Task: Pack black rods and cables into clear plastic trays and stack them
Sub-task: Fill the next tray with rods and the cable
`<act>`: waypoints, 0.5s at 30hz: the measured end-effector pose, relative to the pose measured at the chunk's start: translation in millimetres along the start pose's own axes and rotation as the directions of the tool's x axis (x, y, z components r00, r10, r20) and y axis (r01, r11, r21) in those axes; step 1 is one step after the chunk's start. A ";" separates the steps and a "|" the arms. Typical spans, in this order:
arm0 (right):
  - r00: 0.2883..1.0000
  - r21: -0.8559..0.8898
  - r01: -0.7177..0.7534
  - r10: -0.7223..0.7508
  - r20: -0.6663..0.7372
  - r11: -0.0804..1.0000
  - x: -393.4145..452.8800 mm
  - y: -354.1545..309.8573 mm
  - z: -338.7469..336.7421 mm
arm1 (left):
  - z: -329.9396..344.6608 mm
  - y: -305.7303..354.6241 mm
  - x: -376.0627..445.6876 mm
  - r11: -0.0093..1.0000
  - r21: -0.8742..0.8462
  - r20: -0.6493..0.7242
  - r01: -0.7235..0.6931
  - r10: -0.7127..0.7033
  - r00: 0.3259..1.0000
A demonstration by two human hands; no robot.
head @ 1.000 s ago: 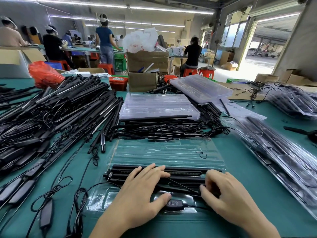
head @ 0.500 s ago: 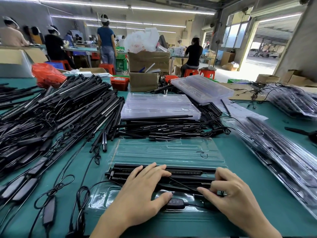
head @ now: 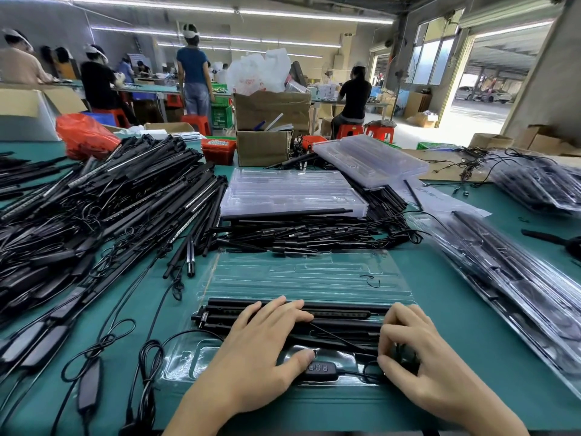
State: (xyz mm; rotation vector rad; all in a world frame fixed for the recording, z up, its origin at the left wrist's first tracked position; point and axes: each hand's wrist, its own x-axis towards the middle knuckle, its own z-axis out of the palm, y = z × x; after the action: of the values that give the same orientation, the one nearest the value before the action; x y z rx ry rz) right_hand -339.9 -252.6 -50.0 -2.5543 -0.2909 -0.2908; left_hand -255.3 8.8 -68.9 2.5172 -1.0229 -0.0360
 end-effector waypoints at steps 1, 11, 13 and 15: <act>1.000 0.016 -0.005 0.005 0.000 1.000 0.0 0.8 -1.0 | -0.3 0.1 -0.2 1.000 -0.001 0.001 0.001 -0.001 1.000; 0.978 -0.124 -0.143 0.122 -0.168 0.982 -2.0 4.2 0.5 | 0.5 0.0 -0.2 1.000 -0.019 0.006 0.005 -0.004 1.000; 0.966 -0.102 -0.178 0.154 -0.207 0.979 -2.6 4.9 -0.6 | 0.7 0.0 -0.5 1.000 -0.021 0.003 0.006 -0.006 1.000; 0.955 -0.069 -0.209 0.188 -0.230 0.975 -2.9 6.5 -0.5 | 0.4 0.0 -0.6 1.000 -0.020 0.003 0.006 -0.006 1.000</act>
State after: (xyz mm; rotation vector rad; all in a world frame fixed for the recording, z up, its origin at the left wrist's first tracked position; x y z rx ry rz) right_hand -341.0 -258.7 -53.6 -2.5860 0.0660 -0.5184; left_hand -255.8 9.0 -69.3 2.5031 -1.0108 -0.0514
